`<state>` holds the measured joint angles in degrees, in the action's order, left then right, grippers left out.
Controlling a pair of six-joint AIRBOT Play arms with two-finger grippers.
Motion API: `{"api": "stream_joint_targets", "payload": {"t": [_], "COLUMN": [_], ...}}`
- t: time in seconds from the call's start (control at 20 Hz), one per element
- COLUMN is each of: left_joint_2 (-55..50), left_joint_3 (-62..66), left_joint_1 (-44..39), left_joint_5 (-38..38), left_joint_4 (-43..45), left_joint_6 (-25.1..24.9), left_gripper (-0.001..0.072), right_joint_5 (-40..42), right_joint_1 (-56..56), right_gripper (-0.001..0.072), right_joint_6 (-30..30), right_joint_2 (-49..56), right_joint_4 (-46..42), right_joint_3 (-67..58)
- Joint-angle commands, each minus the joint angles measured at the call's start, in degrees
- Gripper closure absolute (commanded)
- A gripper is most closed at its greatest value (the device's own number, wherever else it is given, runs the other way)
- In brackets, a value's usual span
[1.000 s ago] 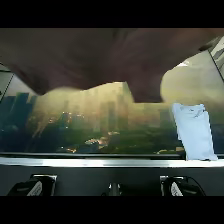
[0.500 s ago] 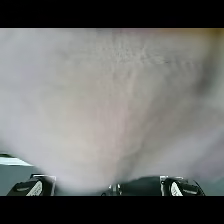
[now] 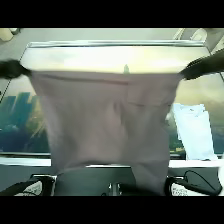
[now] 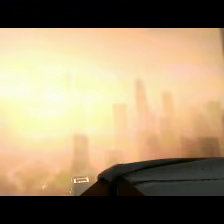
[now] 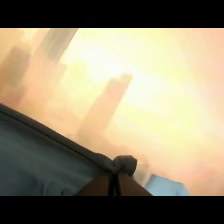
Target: Fold the shirts.
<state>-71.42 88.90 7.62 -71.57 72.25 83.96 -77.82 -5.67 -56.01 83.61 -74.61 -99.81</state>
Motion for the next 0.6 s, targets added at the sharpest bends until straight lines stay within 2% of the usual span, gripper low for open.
{"api": "stream_joint_targets", "payload": {"t": [0.0, 0.15, 0.35, 0.45, 0.55], "left_joint_2": [-10.6, -15.3, -17.6, -18.4, -18.6], "left_joint_3": [-5.6, -5.6, -5.6, -5.6, -5.6], "left_joint_1": [0.0, 0.0, -0.1, -0.1, 0.0], "left_joint_5": [6.2, 13.3, 23.9, 25.7, 22.7], "left_joint_4": [-0.7, -3.5, -8.2, -10.0, -9.9], "left_joint_6": [-0.9, -0.9, -0.9, -0.9, -1.1], "left_gripper": [0.0682, 0.0681, 0.0681, 0.0681, 0.0681], "right_joint_5": [5.4, 14.9, 31.0, 33.2, 28.5], "right_joint_1": [4.2, 4.6, 4.6, 4.6, 4.6], "right_gripper": [0.0697, 0.0696, 0.0696, 0.0696, 0.0695], "right_joint_6": [-3.6, -4.2, -4.3, -5.4, -4.9], "right_joint_2": [14.3, 18.9, 19.1, 19.0, 18.3], "right_joint_4": [0.3, 1.4, 1.2, 1.3, 1.2], "right_joint_3": [1.6, 1.6, 1.3, 1.2, 1.2]}}
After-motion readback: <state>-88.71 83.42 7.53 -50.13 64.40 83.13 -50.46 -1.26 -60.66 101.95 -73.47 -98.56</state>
